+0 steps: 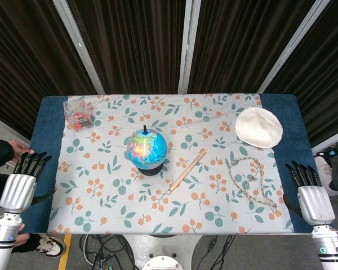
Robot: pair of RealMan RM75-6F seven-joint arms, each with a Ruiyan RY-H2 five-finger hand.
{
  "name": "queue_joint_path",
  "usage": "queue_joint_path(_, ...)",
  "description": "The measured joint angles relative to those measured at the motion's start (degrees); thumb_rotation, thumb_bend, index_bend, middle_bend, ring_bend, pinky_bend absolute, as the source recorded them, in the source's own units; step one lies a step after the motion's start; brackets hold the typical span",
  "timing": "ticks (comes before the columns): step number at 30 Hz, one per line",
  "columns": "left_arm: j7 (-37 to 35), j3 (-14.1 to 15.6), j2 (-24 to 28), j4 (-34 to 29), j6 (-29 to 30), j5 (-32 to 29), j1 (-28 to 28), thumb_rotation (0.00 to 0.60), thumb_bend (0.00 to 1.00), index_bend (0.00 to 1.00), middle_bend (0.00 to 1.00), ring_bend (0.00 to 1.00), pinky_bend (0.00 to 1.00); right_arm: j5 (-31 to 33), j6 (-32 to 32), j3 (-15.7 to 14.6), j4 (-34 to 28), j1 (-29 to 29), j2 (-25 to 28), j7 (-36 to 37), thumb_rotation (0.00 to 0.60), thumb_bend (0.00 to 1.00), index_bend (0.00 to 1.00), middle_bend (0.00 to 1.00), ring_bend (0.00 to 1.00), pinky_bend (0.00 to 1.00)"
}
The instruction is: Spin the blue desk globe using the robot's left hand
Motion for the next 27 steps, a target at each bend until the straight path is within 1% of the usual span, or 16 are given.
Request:
queue_joint_path(9,0.4,-0.3,-0.1,-0.4,-0.7,0.2,-0.7,0.600,0.11,0.14,0.11,0.08,0.04,0.2,0.0,0.2,-0.1,0.1,0.3,0.3,0.600,0.30,0.00,0.00,0.00,0.00)
queue_joint_path(16,1.7,-0.8,-0.1,-2.2,-1.0,2.2,-2.1,0.600,0.11,0.14,0.11,0.08,0.04,-0.2,0.1,-0.3,0.3,-0.1,0.4,0.6,0.600,0.30,0.00,0.00,0.00,0.00)
queue_joint_path(22,3.2,-2.0,-0.3,-4.9,-2.3,4.7,-5.3,0.600,0.11,0.14,0.11,0.08,0.04,0.8,0.2,0.0,1.5,-0.4,0.7,1.9,0.600,0.30,0.00,0.00,0.00,0.00)
queue_joint_path(27,4.1,-3.0,-1.1,-8.1,-4.9,7.9,-9.4,0.600,0.11,0.14,0.11,0.08,0.04,0.4,-0.3,-0.3,2.0,-0.3,0.3,2.1,0.600,0.30,0.00,0.00,0.00,0.00)
